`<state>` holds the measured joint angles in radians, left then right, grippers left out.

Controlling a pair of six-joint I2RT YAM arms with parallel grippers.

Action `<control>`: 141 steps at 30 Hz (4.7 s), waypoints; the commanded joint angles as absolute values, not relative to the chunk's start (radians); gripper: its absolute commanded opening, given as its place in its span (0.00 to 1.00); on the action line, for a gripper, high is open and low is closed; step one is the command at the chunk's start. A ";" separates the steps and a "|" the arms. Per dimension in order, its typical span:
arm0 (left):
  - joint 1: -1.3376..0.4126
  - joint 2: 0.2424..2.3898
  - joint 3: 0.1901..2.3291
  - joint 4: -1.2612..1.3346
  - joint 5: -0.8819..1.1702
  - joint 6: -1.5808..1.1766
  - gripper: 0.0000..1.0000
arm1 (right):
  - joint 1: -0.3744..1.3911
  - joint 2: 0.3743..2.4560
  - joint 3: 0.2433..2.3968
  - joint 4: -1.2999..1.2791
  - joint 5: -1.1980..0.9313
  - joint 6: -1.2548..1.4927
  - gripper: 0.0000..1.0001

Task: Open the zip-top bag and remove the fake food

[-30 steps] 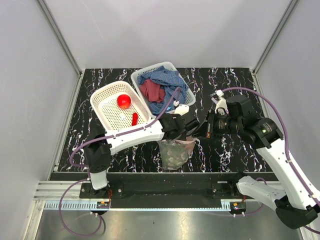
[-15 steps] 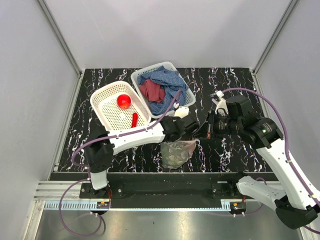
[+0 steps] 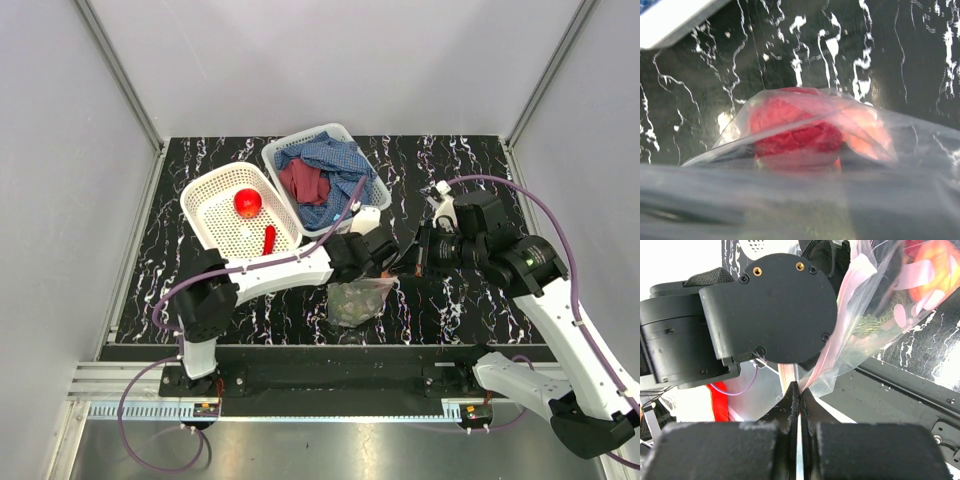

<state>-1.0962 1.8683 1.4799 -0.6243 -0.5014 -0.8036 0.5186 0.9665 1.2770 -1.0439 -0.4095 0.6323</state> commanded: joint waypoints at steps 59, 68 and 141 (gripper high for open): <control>-0.453 1.420 1.491 -0.951 -0.365 -0.796 0.00 | 0.523 1.045 1.356 -1.074 -0.313 0.617 0.00; -0.425 1.578 1.295 -0.856 -0.394 -0.677 0.00 | 0.520 1.107 1.384 -1.111 -0.299 0.592 0.00; -1.158 1.638 1.982 -0.937 -0.229 -0.592 0.26 | 0.523 1.152 1.500 -1.078 -0.342 0.678 0.00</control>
<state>-1.1557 1.6009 1.9903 -0.9276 -0.2661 -0.5701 0.5190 1.1679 1.4677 -1.0756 -0.3347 0.6754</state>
